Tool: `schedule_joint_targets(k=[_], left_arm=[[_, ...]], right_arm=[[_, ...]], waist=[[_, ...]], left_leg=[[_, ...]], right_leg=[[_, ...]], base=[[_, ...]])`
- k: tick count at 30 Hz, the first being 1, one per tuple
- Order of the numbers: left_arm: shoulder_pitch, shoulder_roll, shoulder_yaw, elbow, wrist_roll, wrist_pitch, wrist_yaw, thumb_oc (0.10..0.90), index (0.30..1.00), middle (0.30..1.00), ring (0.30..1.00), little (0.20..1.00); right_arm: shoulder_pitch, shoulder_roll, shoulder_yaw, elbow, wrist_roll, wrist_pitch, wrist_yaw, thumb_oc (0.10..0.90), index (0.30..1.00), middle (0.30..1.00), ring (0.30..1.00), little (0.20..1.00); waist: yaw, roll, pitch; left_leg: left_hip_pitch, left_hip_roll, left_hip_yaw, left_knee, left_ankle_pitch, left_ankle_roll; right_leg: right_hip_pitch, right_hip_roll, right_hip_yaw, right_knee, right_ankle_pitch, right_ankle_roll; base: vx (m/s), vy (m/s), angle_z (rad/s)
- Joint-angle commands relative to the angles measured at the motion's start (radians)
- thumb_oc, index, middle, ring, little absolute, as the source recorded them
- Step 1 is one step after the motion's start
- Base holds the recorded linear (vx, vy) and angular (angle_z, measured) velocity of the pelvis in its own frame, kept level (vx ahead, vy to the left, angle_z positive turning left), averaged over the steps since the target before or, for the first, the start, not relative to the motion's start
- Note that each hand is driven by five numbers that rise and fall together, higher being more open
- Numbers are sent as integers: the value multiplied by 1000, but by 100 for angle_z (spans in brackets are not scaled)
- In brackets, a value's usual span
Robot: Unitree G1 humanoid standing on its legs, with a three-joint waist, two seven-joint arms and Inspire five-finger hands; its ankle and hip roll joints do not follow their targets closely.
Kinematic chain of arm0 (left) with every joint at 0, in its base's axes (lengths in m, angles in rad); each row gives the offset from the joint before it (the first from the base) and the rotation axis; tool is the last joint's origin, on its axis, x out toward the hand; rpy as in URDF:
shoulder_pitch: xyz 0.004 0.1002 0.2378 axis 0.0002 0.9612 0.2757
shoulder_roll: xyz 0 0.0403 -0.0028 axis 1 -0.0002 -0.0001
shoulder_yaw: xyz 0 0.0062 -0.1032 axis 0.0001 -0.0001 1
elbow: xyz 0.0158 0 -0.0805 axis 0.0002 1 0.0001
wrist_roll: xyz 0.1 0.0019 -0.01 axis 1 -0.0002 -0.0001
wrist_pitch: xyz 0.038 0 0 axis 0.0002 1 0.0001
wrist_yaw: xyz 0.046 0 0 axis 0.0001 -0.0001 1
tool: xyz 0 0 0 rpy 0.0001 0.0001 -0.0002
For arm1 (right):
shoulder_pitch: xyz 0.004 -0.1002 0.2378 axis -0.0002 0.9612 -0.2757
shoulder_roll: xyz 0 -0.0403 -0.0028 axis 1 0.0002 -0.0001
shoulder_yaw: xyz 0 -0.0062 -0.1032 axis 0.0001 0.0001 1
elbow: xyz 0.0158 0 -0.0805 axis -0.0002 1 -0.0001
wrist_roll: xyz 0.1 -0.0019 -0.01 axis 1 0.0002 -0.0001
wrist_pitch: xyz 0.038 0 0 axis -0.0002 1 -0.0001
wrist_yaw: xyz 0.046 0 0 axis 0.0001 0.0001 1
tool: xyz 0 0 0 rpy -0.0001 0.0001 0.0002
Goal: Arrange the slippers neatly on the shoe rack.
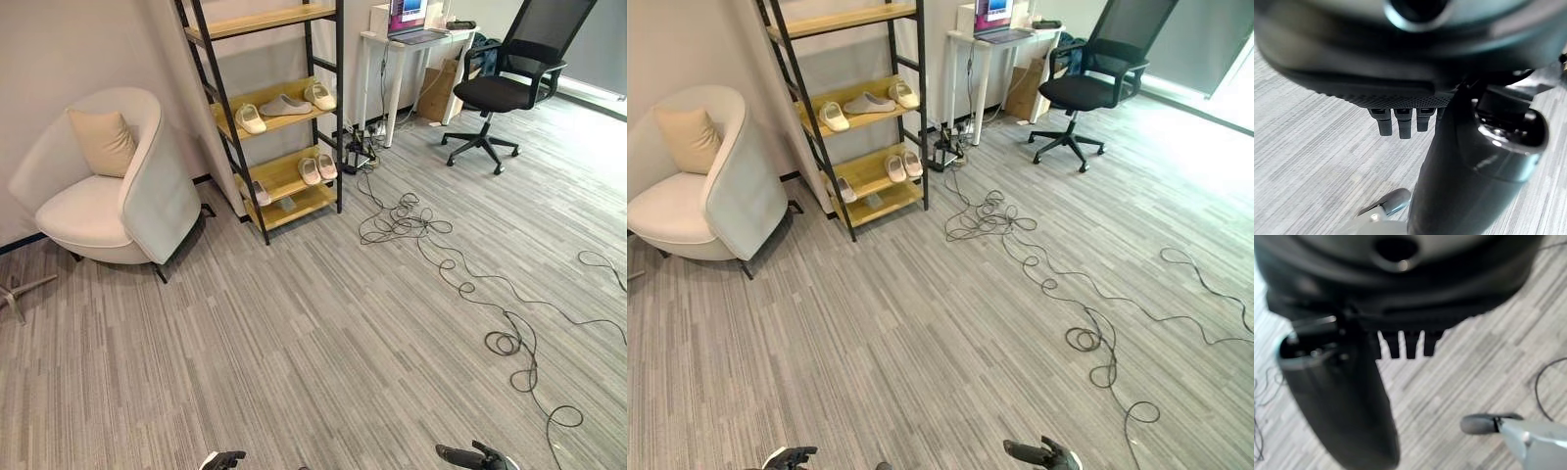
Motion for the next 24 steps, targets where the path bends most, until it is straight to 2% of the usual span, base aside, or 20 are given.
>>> schedule_joint_targets(k=[1,4,6,9,14,15,16,18,19,21,22,23,24], left_arm=[[-111,-27,-40,2,13,-42,13,800,900,900,900,900],[-145,-39,-56,-8,0,-38,43,800,900,900,900,900],[-155,-57,-71,-16,-43,-46,27,800,900,900,900,900],[-152,-77,-70,-7,-93,-36,-31,800,900,900,900,900],[-153,-68,-63,-3,-107,-40,-19,800,900,900,900,900],[-134,-63,-65,1,-89,-35,-21,800,900,900,900,900],[-127,-58,-68,3,-64,-36,-8,800,900,900,900,900],[-130,-30,-80,-45,1,-56,68,800,900,900,900,900],[-130,-29,-80,-46,2,-55,69,800,900,900,900,900],[-120,-22,-59,-99,-48,-74,82,800,900,900,900,900],[-98,-24,-32,-90,-79,-73,69,800,900,900,900,900],[-96,-22,-36,-80,-64,-68,64,800,900,900,900,900],[-94,-17,-32,-72,-53,-67,64,800,900,900,900,900]], right_arm=[[-67,-3,14,-47,-1,-60,-32,800,900,900,900,900],[-54,-27,2,-41,15,-56,-34,800,900,900,900,900],[-65,13,69,-45,-5,-52,-20,800,900,900,900,900],[-20,27,18,19,96,-38,27,800,900,900,900,900],[-27,32,24,32,100,-37,18,800,900,900,900,900],[-25,10,15,3,100,-46,16,800,900,900,900,900],[-25,-6,7,-4,99,-45,13,800,900,900,900,900],[-36,-32,9,2,90,-38,1,800,900,900,900,900],[-37,-31,9,3,90,-38,1,800,900,900,900,900],[-46,-31,62,-12,34,-46,-7,800,900,900,900,900],[-45,-28,101,-15,-29,-36,-8,800,900,900,900,900],[-49,-31,124,-8,-57,-33,-6,800,900,900,900,900],[-49,-27,130,0,-62,-29,-3,800,900,900,900,900]], waist=[[-3,-31,48],[-9,-41,68],[-10,-44,72],[-26,-41,75],[-43,-36,91],[-42,-47,117],[-35,-57,135],[-2,-73,169],[-5,-70,170],[32,-69,190],[73,-77,187],[95,-76,185],[111,-82,177]], left_leg=[[67,84,-17,25,-129,-56],[51,123,-20,68,-126,-75],[45,132,-20,79,-121,-81],[52,142,-5,89,-126,-89],[30,167,10,161,-140,-112],[-28,185,25,328,-104,-130],[-82,193,27,447,-72,-131],[-181,181,14,600,-44,-109],[-187,183,8,611,-49,-109],[-272,148,29,584,-75,-90],[-349,117,71,475,-75,-75],[-391,118,77,404,-34,-77],[-402,101,91,328,-9,-80]], right_leg=[[-32,-78,-2,99,-115,70],[-49,-50,-10,152,-148,45],[-47,-40,-12,145,-147,38],[-34,-24,0,135,-157,23],[-55,-2,24,172,-188,-2],[-46,5,38,180,-197,-21],[-34,4,37,180,-200,-34],[1,-5,28,170,-213,-48],[1,-2,25,170,-214,-48],[49,-6,22,145,-239,-36],[98,-14,21,107,-263,-19],[126,-3,22,91,-275,-15],[150,-2,25,77,-283,-8]], base=[[-6,-73,-1],[42,-201,2],[42,-119,-1],[76,-89,-4],[60,-128,-10],[83,-224,-15],[116,-291,-16],[103,-193,-12],[103,-105,2],[291,-13,10],[514,46,18],[561,64,20],[309,45,13]])
